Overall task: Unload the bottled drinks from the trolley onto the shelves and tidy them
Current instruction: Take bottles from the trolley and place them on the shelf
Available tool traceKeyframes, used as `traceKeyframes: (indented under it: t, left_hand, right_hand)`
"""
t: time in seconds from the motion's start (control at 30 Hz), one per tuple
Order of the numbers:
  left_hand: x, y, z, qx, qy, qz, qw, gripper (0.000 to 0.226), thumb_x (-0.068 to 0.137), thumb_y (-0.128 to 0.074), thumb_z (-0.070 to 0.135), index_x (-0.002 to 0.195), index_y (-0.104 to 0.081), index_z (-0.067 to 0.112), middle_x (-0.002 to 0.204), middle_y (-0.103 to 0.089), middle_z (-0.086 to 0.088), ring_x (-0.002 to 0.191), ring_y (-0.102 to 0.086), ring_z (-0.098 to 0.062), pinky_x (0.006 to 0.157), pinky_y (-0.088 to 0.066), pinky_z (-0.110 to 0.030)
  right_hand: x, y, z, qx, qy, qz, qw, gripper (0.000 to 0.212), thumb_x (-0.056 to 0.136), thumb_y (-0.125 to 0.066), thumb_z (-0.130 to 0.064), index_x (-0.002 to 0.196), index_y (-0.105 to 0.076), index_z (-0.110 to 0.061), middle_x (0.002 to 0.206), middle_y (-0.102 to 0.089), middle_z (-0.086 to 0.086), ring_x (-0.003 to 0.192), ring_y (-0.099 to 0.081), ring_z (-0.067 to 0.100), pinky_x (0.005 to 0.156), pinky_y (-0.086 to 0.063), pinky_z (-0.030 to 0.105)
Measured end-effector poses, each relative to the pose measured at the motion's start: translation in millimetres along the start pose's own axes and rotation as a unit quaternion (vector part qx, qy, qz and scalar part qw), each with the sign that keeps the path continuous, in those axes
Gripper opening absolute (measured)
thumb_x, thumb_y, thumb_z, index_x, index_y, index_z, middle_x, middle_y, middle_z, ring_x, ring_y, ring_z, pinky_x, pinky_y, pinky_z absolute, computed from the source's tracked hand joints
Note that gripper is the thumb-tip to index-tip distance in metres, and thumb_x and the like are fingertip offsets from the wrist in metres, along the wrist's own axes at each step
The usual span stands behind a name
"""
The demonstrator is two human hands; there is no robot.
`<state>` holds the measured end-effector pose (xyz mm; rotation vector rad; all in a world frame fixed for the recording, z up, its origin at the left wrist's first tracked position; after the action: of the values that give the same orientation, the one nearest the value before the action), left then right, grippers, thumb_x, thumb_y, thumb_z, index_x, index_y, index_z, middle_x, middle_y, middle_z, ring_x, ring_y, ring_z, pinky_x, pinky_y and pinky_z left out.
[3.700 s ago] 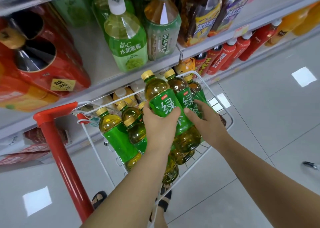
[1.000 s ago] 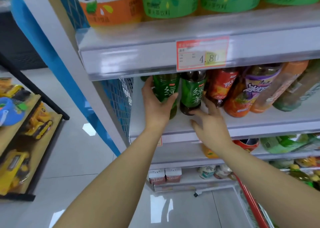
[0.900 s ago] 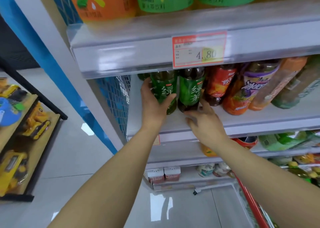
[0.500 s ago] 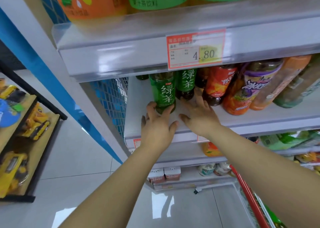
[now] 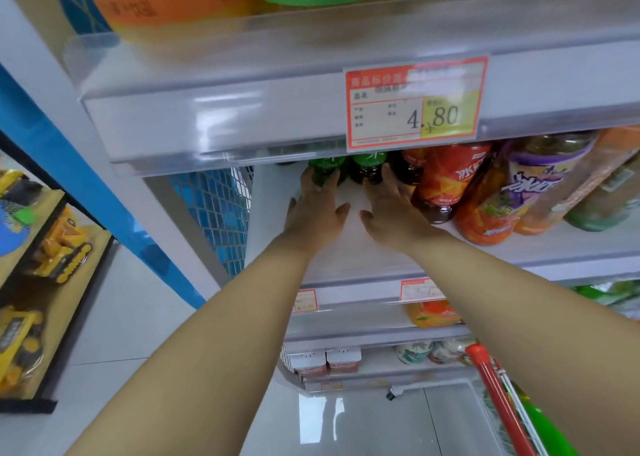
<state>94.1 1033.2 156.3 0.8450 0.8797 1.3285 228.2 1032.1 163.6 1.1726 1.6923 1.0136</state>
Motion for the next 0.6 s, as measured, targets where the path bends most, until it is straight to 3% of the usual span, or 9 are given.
traceKeyframes:
  t: [0.1, 0.17, 0.23, 0.3, 0.43, 0.6]
  left_hand:
    - [-15.9, 1.9, 3.8, -0.029, 0.002, 0.007, 1.0, 0.066, 0.092, -0.052, 0.032, 0.148, -0.016, 0.029, 0.156, 0.0, -0.003, 0.136, -0.032, -0.03, 0.109, -0.029, -0.052]
    - [-40.4, 2.3, 15.9, -0.065, 0.008, 0.019, 0.998, 0.06, 0.092, -0.053, 0.028, 0.146, -0.026, 0.026, 0.154, -0.011, -0.004, 0.131, -0.04, -0.029, 0.108, -0.032, -0.047]
    - [-73.8, 2.2, 35.0, -0.106, -0.04, 0.074, 0.991, 0.048, 0.09, -0.054, 0.021, 0.137, -0.044, 0.02, 0.146, -0.031, -0.005, 0.121, -0.05, -0.027, 0.103, -0.039, -0.042]
    - [-107.5, -3.8, 56.0, -0.144, -0.113, 0.132, 0.974, 0.038, 0.085, -0.052, 0.015, 0.122, -0.058, 0.016, 0.129, -0.049, -0.005, 0.109, -0.056, -0.025, 0.095, -0.045, -0.041]
    - [-152.7, -50.1, 103.4, -0.185, -0.16, 0.1, 0.964, 0.032, 0.086, -0.044, 0.018, 0.112, -0.063, 0.018, 0.113, -0.058, 0.001, 0.101, -0.057, -0.017, 0.086, -0.048, -0.037]
    - [-182.9, -147.6, 168.2, -0.186, -0.154, -0.022, 0.97, 0.028, 0.088, -0.049, 0.018, 0.112, -0.063, 0.019, 0.111, -0.06, 0.0, 0.096, -0.06, -0.023, 0.085, -0.048, -0.037]
  right_hand:
    - [-6.7, 1.8, -1.7, 0.02, 0.009, 0.001, 1.0, 0.061, 0.098, -0.039, -0.029, 0.149, -0.01, -0.016, 0.157, 0.012, 0.007, 0.144, 0.001, 0.032, 0.115, -0.013, 0.038]
    - [-28.4, 2.1, -0.8, 0.041, 0.048, 0.032, 0.998, 0.053, 0.096, -0.044, -0.026, 0.146, -0.027, -0.013, 0.157, -0.01, 0.01, 0.144, -0.012, 0.028, 0.114, -0.016, 0.033]
    - [-65.0, 4.7, 6.1, 0.069, 0.119, 0.106, 0.985, 0.042, 0.091, -0.047, -0.024, 0.129, -0.054, -0.009, 0.14, -0.046, 0.015, 0.13, -0.04, 0.031, 0.106, -0.032, 0.035]
    - [-106.5, 6.7, 25.1, 0.094, 0.158, 0.173, 0.968, 0.037, 0.082, -0.044, -0.025, 0.106, -0.068, -0.01, 0.109, -0.068, 0.009, 0.104, -0.057, 0.029, 0.089, -0.045, 0.035]
    - [-176.4, -0.4, 97.6, 0.124, 0.092, 0.196, 0.968, 0.02, 0.079, -0.055, -0.015, 0.092, -0.071, -0.014, 0.089, -0.069, -0.001, 0.088, -0.057, 0.016, 0.081, -0.043, 0.029]
    - [-250.4, -20.5, 204.2, 0.115, -0.042, 0.149, 0.981, 0.017, 0.084, -0.062, -0.01, 0.097, -0.071, -0.009, 0.09, -0.069, 0.004, 0.09, -0.061, 0.022, 0.079, -0.042, 0.023]
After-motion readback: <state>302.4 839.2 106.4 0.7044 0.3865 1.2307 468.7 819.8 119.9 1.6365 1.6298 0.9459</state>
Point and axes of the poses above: each hand's wrist, its own x-axis towards the middle knuckle, its own y-axis out of the back of the hand, z = x × y, the point moved 3 cm from there along x, towards the middle knuckle
